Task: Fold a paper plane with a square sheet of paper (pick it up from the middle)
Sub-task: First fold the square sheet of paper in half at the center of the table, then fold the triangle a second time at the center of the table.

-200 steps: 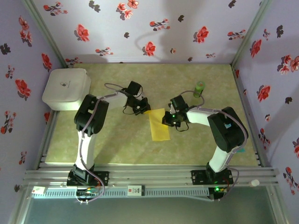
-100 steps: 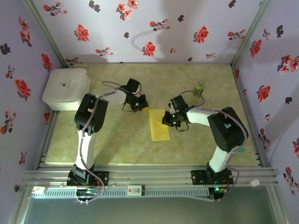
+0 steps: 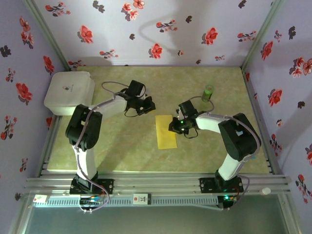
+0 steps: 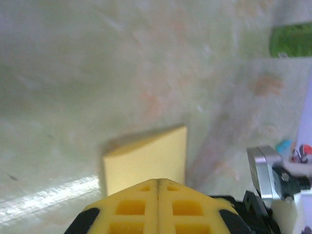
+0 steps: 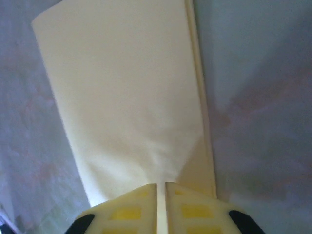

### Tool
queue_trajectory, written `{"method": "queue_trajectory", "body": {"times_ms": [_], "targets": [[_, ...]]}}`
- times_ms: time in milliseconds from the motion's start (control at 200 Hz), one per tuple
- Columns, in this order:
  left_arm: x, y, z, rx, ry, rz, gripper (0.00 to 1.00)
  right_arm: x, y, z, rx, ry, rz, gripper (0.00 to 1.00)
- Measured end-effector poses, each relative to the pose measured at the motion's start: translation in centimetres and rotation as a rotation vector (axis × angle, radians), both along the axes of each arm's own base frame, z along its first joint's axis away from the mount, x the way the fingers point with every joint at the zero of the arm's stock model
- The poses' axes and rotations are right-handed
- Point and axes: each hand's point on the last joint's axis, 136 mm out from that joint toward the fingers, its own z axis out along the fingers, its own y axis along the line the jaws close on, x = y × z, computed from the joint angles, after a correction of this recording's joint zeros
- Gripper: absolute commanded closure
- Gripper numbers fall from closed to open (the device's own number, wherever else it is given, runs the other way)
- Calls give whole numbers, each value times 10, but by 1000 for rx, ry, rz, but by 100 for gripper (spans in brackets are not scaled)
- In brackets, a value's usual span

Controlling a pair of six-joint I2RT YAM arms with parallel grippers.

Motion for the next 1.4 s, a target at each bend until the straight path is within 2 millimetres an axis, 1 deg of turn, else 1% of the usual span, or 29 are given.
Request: {"method": "queue_trajectory", "body": {"times_ms": [80, 195, 250, 290, 325, 390, 555, 660, 740, 915, 1060, 1235, 1400], "targets": [[-13, -12, 2, -23, -7, -48, 99, 1, 0, 21, 20, -38, -13, 72], [-30, -21, -6, -36, 14, -98, 99, 4, -8, 55, 24, -127, -39, 72], [-34, -25, -7, -44, 21, -112, 99, 0, -14, 65, 18, -153, -52, 72], [-35, -27, -7, -52, 19, -120, 99, -4, -18, 67, 16, -156, -64, 72], [-36, -29, -8, -59, 18, -127, 99, -9, -21, 66, 14, -150, -72, 72], [-35, -32, -10, -69, 17, -133, 99, -21, -27, 58, 10, -118, -87, 71], [-34, -34, -28, -60, 43, -137, 99, -52, -38, 27, -6, 1, -119, 71], [-34, -34, -39, -53, 57, -137, 99, -64, -40, 18, -3, 46, -135, 69], [-34, -35, -46, -51, 68, -139, 99, -66, -39, 16, 7, 60, -146, 69], [-35, -35, -58, -47, 79, -140, 99, -63, -31, 19, 53, 67, -157, 66], [-42, -30, -72, -39, 96, -139, 99, -67, -29, 13, 58, 95, -155, 63], [-44, -32, -73, -63, 90, -150, 99, -72, -29, 6, 52, 125, -148, 60], [-44, -32, -72, -67, 89, -151, 99, -73, -26, 4, 67, 140, -137, 60]]}}
